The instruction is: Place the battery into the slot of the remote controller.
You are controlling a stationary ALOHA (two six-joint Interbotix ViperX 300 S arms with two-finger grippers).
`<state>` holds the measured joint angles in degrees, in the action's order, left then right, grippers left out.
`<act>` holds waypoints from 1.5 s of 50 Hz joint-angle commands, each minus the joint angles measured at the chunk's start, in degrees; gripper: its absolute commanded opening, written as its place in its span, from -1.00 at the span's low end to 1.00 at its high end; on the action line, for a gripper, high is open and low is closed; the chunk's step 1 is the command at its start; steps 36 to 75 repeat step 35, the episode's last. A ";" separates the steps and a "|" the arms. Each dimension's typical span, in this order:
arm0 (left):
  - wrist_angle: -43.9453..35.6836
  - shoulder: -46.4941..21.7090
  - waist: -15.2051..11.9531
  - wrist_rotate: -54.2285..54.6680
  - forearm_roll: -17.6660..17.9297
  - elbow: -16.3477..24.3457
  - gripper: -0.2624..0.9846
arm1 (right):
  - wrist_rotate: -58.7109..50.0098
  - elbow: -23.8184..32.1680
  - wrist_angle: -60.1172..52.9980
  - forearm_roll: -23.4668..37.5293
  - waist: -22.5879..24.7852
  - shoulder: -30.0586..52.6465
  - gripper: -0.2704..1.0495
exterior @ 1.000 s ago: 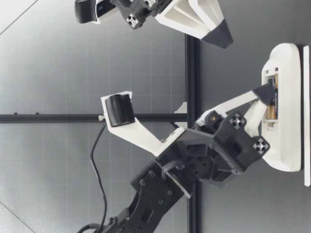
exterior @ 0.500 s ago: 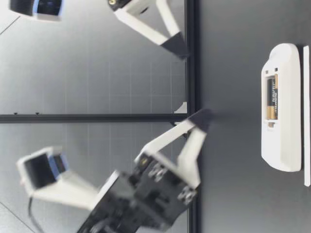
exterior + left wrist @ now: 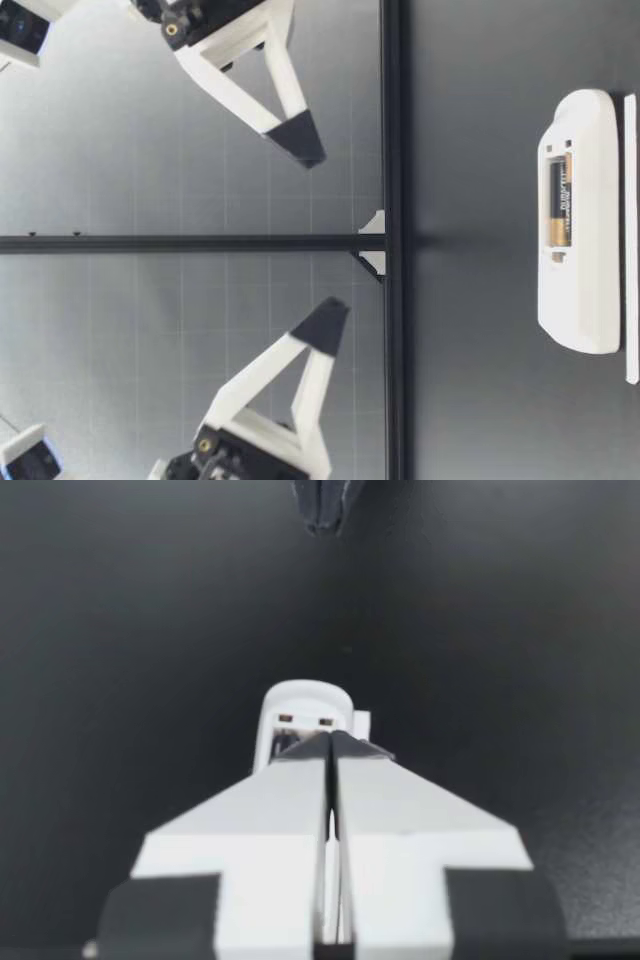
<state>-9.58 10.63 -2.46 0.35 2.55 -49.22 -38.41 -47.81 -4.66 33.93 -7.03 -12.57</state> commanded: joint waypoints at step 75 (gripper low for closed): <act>-2.55 2.64 0.09 -1.14 -0.09 0.18 -0.89 | -0.09 0.62 -0.53 0.00 0.26 -1.32 -0.76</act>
